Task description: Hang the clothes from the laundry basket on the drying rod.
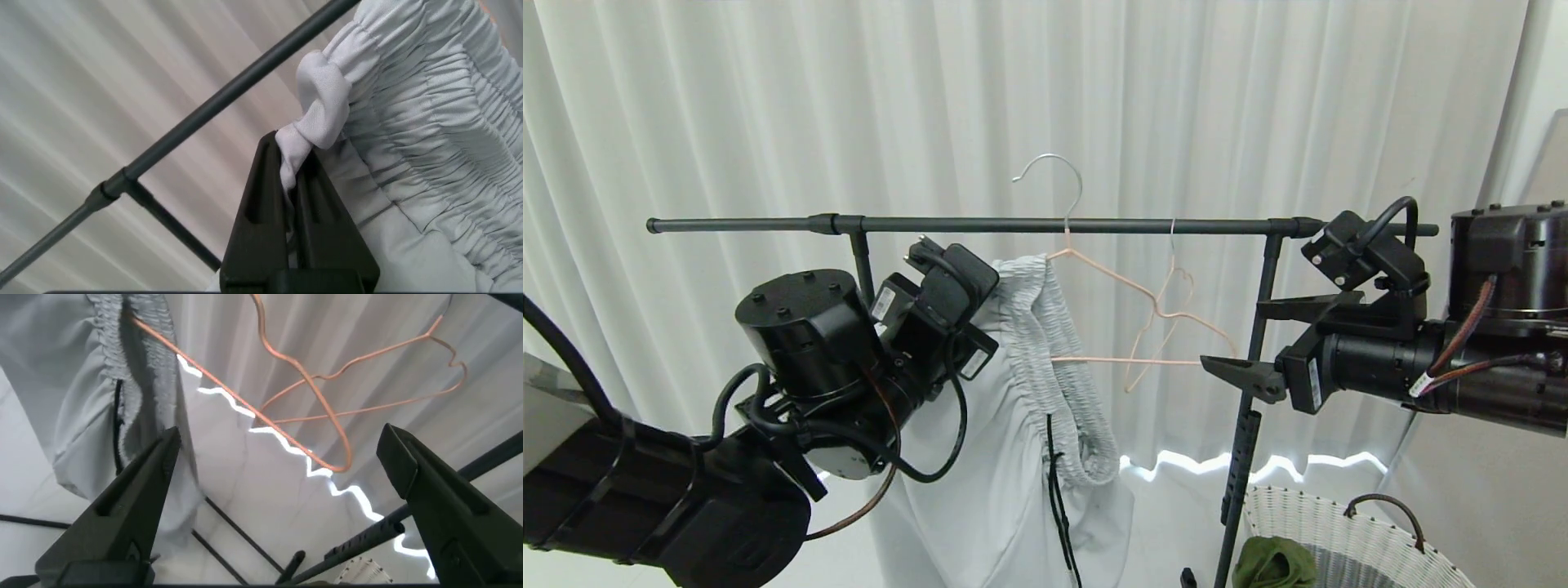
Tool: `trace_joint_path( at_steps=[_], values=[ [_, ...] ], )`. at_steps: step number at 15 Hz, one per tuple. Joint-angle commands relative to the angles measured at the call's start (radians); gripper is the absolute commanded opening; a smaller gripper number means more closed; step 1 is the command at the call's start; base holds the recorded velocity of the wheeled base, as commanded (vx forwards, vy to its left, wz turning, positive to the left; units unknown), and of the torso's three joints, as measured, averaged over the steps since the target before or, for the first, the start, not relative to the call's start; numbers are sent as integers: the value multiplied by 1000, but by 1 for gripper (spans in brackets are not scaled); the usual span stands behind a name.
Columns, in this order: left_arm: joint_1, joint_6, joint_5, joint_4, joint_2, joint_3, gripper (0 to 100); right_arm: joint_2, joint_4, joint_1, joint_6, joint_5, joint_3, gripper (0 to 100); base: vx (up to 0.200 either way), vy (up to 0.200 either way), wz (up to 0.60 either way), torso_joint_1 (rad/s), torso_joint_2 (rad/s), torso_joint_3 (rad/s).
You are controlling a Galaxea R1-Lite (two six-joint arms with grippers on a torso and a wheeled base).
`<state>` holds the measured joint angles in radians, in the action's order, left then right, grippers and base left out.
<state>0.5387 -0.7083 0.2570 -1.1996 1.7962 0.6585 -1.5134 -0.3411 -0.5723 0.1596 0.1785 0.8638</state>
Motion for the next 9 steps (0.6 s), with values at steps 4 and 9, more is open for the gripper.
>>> trace_joint_path(
  at_steps=[4,9],
  values=[
    [-3,21,21,-2,5,13,0,27,-1,-52,-63,15,-75,100,0,0,0,0,0,0],
    [44,99,57,-2,-8,56,0,-83,-127,-136,-261,-31,-95,100,0,0,0,0,0,0]
  ],
)
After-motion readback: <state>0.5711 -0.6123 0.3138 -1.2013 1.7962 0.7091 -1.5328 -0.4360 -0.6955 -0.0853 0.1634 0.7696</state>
